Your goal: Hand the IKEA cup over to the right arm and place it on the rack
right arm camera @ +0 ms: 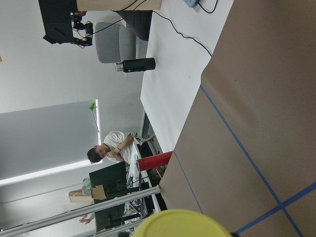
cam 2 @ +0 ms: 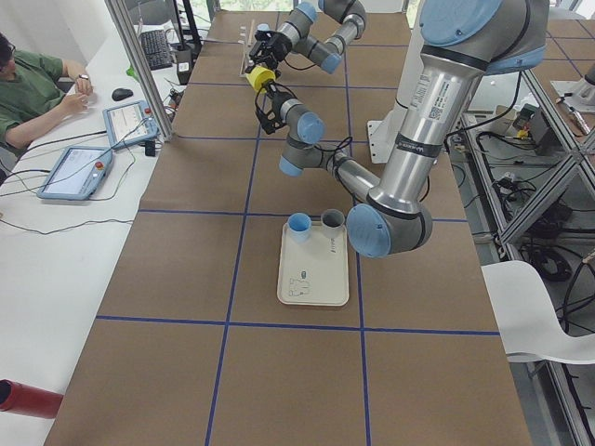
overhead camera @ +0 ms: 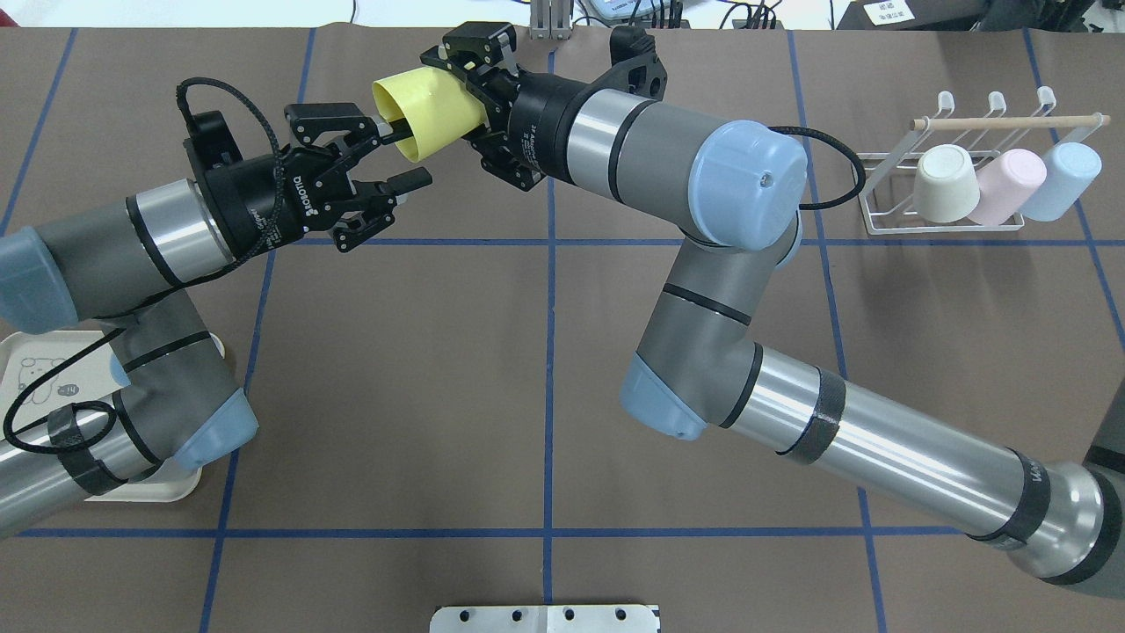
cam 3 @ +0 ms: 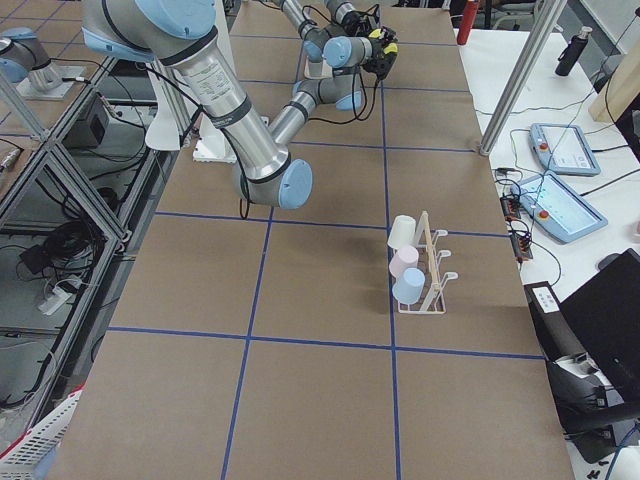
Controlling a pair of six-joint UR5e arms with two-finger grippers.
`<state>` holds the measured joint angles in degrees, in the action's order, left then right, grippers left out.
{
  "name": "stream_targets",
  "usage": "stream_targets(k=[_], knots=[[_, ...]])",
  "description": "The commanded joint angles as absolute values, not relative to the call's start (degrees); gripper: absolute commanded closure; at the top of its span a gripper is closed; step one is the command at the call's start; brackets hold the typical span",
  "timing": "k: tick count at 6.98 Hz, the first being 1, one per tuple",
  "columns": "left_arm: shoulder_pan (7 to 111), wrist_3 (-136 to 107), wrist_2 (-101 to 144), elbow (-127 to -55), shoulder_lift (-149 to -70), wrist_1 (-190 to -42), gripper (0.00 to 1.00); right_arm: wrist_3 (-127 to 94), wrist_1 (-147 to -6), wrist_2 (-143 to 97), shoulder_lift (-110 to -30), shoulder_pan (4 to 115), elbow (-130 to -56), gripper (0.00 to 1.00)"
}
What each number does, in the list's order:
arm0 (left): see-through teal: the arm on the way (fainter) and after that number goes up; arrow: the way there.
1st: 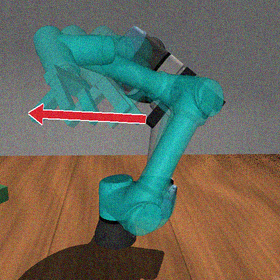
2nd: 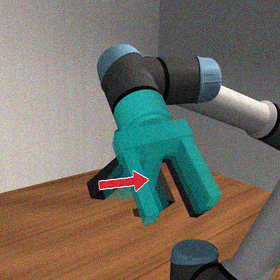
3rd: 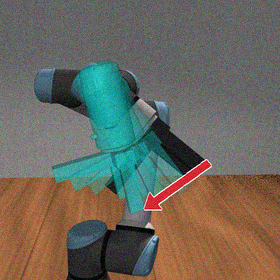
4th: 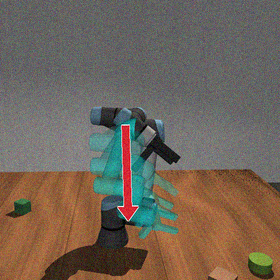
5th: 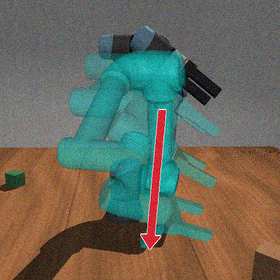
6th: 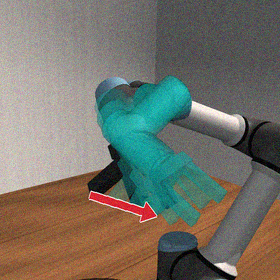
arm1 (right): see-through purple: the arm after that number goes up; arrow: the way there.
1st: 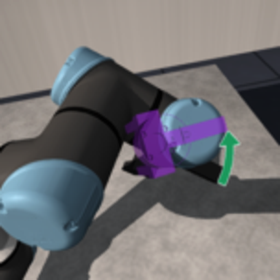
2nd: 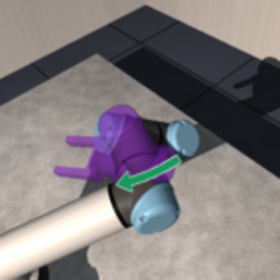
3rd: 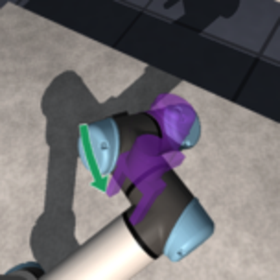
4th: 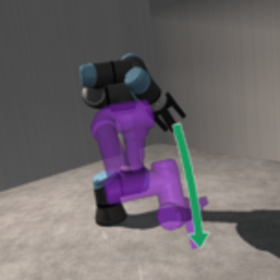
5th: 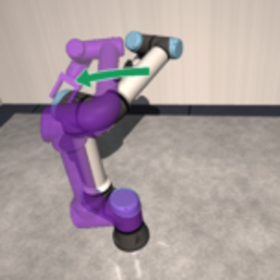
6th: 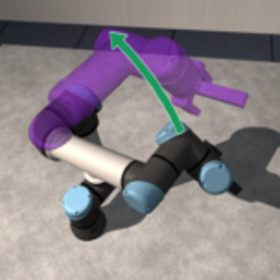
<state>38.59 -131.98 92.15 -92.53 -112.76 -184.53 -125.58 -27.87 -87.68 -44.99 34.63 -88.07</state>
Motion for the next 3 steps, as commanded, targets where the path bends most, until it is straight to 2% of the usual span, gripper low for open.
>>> stream_targets(k=[1,3], knots=[[39.0,-131.9,92.3,-92.7,-111.8,-184.6,0.0,-121.9,-27.9,-87.6,-46.0,36.1,-88.2,1.0],[40.0,-131.9,92.5,-92.9,-111.2,-184.6,0.0,-119.1,-27.9,-87.3,-48.4,41.4,-88.2,1.0]])
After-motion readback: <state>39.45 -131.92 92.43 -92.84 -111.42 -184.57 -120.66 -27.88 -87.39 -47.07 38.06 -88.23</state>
